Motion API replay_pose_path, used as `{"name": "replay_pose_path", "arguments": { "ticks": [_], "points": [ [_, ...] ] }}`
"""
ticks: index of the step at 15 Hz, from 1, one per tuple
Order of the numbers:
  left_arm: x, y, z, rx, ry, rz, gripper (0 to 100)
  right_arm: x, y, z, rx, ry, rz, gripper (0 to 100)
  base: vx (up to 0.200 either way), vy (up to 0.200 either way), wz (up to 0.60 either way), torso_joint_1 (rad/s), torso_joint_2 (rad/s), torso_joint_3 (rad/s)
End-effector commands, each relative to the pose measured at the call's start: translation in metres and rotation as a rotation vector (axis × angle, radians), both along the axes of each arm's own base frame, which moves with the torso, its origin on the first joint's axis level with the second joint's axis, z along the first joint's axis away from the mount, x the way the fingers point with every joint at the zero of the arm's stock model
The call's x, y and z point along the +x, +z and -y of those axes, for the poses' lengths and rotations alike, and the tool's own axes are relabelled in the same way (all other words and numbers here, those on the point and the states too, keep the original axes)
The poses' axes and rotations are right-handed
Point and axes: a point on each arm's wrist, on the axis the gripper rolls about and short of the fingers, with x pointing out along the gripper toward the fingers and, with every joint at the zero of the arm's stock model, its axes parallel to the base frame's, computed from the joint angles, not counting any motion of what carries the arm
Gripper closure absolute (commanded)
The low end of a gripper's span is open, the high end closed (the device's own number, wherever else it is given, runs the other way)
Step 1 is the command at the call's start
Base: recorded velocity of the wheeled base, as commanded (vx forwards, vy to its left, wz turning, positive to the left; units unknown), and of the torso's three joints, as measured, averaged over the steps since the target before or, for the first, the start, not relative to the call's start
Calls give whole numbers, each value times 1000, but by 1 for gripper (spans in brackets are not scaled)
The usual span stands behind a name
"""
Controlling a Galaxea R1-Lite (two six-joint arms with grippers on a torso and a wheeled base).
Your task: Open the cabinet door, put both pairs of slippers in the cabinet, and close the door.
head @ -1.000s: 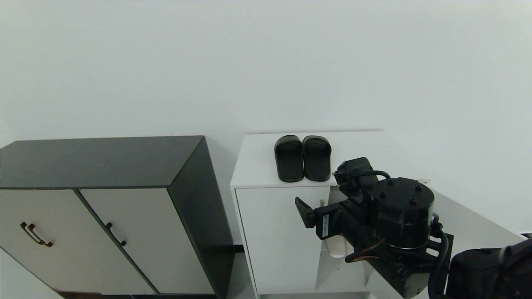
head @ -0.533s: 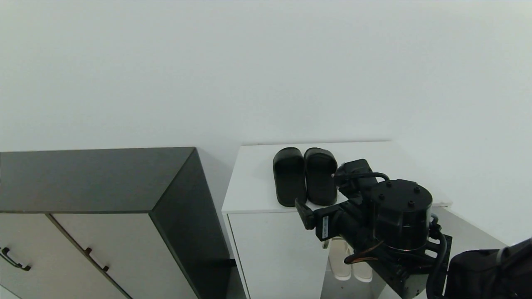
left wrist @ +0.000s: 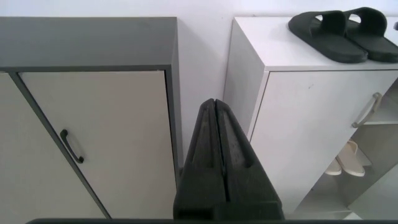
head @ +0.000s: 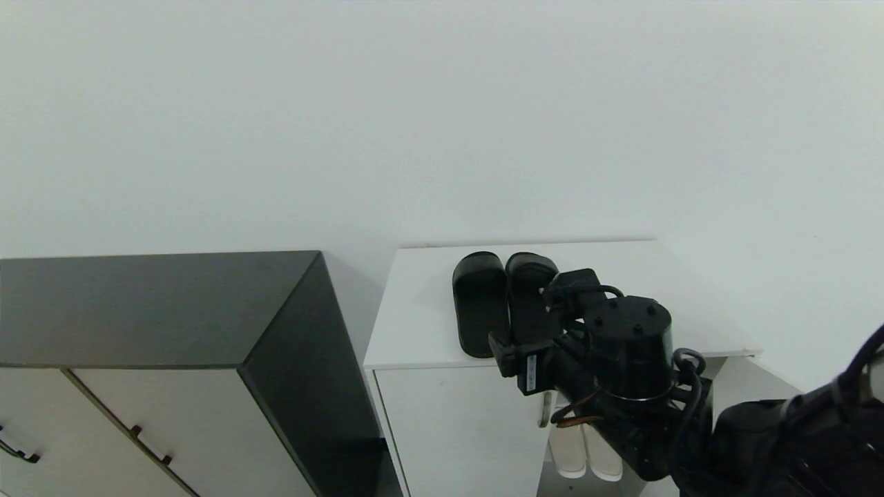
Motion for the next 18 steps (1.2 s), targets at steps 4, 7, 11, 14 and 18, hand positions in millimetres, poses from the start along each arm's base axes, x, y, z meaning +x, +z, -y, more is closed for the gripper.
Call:
{"name": "replay_pose_path", "arguments": {
  "ticks": [4,7,11,14,18],
  "points": [
    [0,0,0,0,-1,-1,100,63,-22,-15,-33,-99,-38,0,0,0,0,0,0,0],
    [0,0,0,0,-1,-1,100,89,-16,-25,-30,-129,-37,0,0,0,0,0,0,0],
    [0,0,0,0,-1,-1,100,110,-18,-40,-45,-135,-53,0,0,0,0,0,0,0],
    [0,0,0,0,0,-1,100,127,-28,-45,-40,-153,-48,0,0,0,0,0,0,0],
    [0,0,0,0,0,-1,100,144,-35,-47,-37,-179,-35,0,0,0,0,0,0,0]
  ]
}}
